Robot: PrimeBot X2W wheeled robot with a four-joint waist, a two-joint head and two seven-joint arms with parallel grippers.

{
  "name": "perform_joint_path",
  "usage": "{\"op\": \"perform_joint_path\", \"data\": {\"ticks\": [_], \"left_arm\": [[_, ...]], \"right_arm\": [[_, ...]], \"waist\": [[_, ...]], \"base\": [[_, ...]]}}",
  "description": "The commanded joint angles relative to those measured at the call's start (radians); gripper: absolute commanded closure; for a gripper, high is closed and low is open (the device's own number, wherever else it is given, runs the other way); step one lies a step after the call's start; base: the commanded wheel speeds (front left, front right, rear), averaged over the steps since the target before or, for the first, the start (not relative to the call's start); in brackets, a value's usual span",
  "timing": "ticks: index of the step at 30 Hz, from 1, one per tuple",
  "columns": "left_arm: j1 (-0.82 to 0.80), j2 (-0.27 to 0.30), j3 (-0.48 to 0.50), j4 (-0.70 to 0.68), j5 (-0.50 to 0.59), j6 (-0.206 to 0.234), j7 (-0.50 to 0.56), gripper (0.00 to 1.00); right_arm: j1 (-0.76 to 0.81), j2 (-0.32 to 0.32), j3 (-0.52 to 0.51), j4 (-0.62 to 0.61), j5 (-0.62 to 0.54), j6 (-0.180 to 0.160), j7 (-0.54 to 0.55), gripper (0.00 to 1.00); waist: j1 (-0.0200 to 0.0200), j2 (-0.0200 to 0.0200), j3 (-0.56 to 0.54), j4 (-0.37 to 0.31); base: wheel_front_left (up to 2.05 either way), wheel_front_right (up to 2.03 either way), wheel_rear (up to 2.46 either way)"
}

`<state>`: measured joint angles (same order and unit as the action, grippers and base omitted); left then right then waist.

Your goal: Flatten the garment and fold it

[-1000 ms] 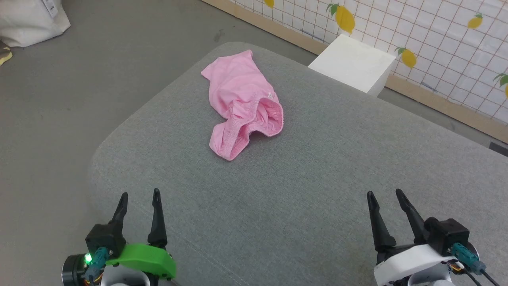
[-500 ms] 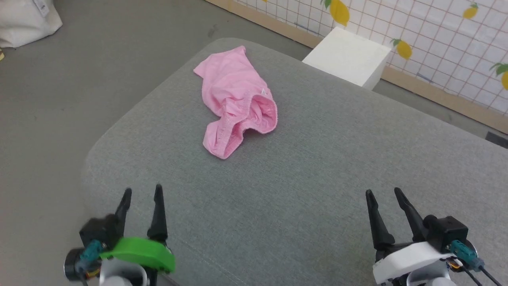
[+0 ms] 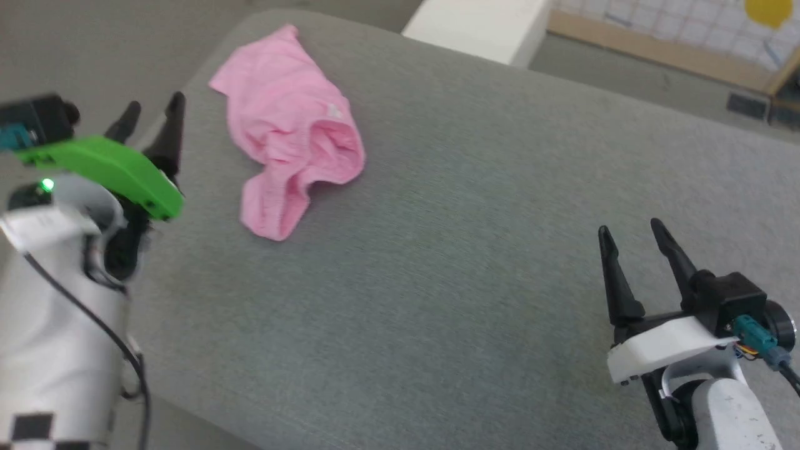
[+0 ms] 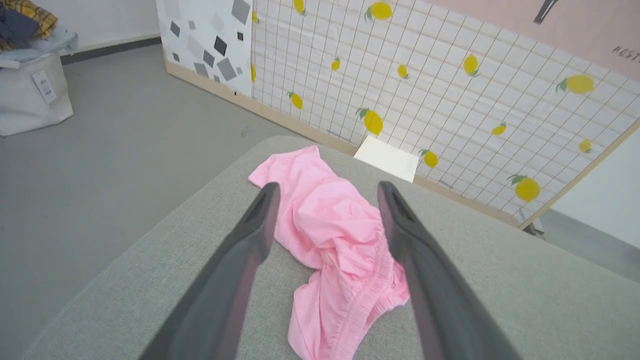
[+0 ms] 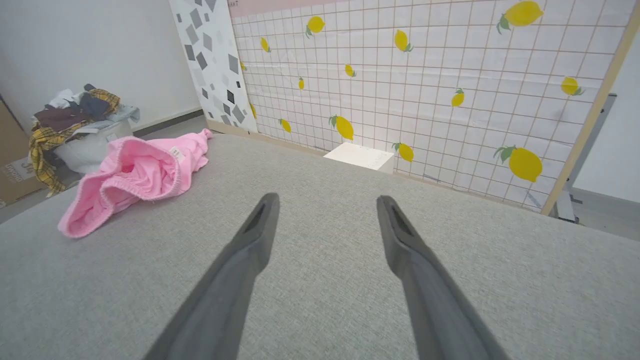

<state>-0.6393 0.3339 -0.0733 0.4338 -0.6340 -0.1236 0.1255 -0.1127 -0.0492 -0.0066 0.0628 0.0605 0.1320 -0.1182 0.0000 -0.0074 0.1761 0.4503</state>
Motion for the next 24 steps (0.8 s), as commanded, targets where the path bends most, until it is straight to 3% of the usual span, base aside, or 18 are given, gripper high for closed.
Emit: {"op": "perform_joint_path", "data": {"ticks": [1, 5, 9, 17, 24], "left_arm": [[-0.048, 0.033, -0.026, 0.032, -0.027, -0.006, 0.059, 0.0], [-0.16, 0.105, -0.063, 0.107, -0.115, -0.007, 0.189, 0.0], [-0.21, 0.135, -0.102, 0.18, -0.172, -0.007, 0.31, 0.0], [-0.217, 0.148, -0.194, 0.286, -0.187, -0.007, 0.425, 0.0], [-0.163, 0.091, -0.274, 0.356, -0.187, -0.007, 0.453, 0.0]], "right_arm": [[-0.016, -0.001, -0.006, -0.017, -0.011, -0.001, 0.006, 0.0], [-0.02, -0.001, -0.019, -0.054, -0.017, -0.001, 0.019, 0.0], [-0.012, -0.001, -0.034, -0.077, -0.015, -0.001, 0.022, 0.0], [-0.001, -0.001, -0.047, -0.099, -0.009, -0.001, 0.017, 0.0], [-0.012, -0.001, -0.044, -0.097, -0.009, -0.001, 0.018, 0.0]], "waist": [[0.0, 0.0074, 0.146, -0.144], [0.0, 0.0074, 0.214, -0.208], [0.0, 0.0074, 0.256, -0.246], [0.0, 0.0074, 0.29, -0.264], [0.0, 0.0074, 0.299, -0.256]], "base": [[0.0, 0.0, 0.0], [0.0, 0.0, 0.0], [0.0, 0.0, 0.0], [0.0, 0.0, 0.0], [0.0, 0.0, 0.0]]}}
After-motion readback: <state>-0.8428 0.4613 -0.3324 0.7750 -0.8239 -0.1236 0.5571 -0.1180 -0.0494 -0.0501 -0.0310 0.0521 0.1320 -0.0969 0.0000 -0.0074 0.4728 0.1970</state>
